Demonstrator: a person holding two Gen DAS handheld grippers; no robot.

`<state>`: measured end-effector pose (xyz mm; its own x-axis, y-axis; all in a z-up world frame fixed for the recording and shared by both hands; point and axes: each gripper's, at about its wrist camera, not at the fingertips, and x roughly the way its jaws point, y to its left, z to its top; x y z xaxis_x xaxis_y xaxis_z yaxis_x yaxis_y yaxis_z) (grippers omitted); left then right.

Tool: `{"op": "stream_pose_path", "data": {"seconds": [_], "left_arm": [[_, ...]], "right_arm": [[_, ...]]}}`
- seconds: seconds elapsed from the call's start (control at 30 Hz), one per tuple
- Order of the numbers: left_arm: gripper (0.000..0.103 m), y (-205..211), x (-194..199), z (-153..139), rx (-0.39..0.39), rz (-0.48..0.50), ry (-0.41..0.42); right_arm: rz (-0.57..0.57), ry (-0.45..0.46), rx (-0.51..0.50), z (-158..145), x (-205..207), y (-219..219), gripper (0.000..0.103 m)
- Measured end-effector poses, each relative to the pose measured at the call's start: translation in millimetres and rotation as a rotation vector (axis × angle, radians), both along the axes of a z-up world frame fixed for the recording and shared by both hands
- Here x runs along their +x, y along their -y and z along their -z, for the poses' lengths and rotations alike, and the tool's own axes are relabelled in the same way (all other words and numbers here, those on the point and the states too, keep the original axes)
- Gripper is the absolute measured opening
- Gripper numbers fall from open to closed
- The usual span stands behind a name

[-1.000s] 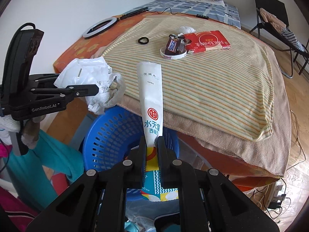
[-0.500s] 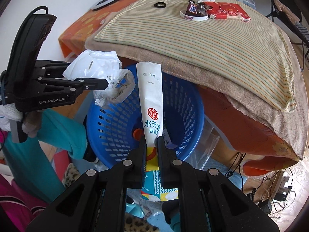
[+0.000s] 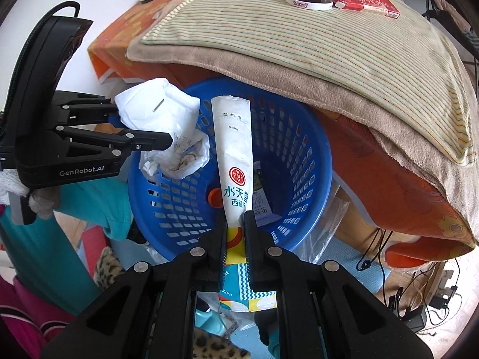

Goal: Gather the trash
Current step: 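Lower the bag and pouch into the blue basket and open both tools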

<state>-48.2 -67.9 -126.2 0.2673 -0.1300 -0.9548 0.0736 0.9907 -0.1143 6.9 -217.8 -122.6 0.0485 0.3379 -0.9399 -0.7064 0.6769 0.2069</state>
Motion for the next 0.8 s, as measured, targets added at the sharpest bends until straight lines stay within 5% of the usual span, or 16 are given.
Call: {"op": "stream_pose_path", "data": {"seconds": [0.13, 0.27, 0.8], "left_arm": [[0.04, 0, 2, 1, 0.006, -0.006, -0.006], [0.047, -2, 2, -2, 0.011, -0.006, 0.003], [0.047, -12, 11, -19, 0.005, -0.028, 0.052]], "right_arm": [[0.017, -0.003, -0.003, 0, 3, 1, 0.018], [0.03, 0.012, 0.004, -2, 4, 1, 0.045], [0.101, 0.07, 0.0, -12, 16, 4, 0.048]]}}
